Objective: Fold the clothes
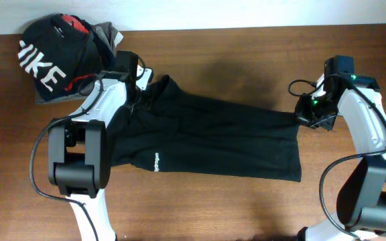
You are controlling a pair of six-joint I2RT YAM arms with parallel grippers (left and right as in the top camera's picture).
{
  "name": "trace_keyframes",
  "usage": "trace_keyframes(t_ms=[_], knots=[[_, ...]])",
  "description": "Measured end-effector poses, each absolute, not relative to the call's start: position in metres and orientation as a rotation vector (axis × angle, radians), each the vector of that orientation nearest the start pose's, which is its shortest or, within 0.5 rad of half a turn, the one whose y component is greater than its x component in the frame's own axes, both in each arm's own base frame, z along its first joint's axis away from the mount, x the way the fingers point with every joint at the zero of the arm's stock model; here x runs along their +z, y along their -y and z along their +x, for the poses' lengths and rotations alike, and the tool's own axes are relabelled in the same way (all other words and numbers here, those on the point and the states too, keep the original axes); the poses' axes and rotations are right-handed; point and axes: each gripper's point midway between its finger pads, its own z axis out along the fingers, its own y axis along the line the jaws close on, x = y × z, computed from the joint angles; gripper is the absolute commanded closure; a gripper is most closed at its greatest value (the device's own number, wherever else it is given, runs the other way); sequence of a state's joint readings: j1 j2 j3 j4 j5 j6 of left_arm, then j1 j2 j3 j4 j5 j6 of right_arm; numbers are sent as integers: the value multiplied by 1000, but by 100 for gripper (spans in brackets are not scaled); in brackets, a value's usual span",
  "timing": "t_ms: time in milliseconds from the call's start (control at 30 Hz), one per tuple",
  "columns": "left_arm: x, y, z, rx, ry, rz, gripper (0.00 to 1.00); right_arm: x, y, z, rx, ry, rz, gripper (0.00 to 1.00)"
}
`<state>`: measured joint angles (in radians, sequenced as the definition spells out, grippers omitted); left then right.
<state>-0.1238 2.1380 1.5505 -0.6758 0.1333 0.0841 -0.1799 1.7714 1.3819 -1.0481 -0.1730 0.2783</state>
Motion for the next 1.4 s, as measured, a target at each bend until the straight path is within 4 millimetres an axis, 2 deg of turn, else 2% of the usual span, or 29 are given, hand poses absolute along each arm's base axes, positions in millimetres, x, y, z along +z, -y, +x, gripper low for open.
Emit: trace_keyframes(t_ms=[133,233,367,500,600,700,900,1133,1233,1300,1367,1400], knots=[[21,82,466,-209,-2817,328,99,94,34,354,270,-2931,666,96],[33,83,469,-212,-2823,328,99,94,35,358,270,-2912,664,96],[68,85,483,-214,-2790,328,99,99,38,365,270,-2883,665,96],[111,88,504,-211,-2711,327,99,117,44,382,266,-2819,655,96],[135,89,512,-208,-2668,327,99,127,50,395,241,-2766,640,96],[148,89,513,-206,-2659,326,99,131,54,402,219,-2736,622,96],[158,77,513,-115,-2669,306,99,132,65,406,137,-2713,615,96],[156,61,510,7,-2693,281,99,133,70,411,103,-2691,608,96],[155,59,508,20,-2703,278,99,135,71,414,97,-2681,592,84],[154,56,507,41,-2711,258,99,138,74,420,81,-2659,549,81],[153,52,504,63,-2729,228,99,140,76,425,65,-2643,512,74],[152,50,501,72,-2741,217,99,141,77,427,57,-2635,494,76]])
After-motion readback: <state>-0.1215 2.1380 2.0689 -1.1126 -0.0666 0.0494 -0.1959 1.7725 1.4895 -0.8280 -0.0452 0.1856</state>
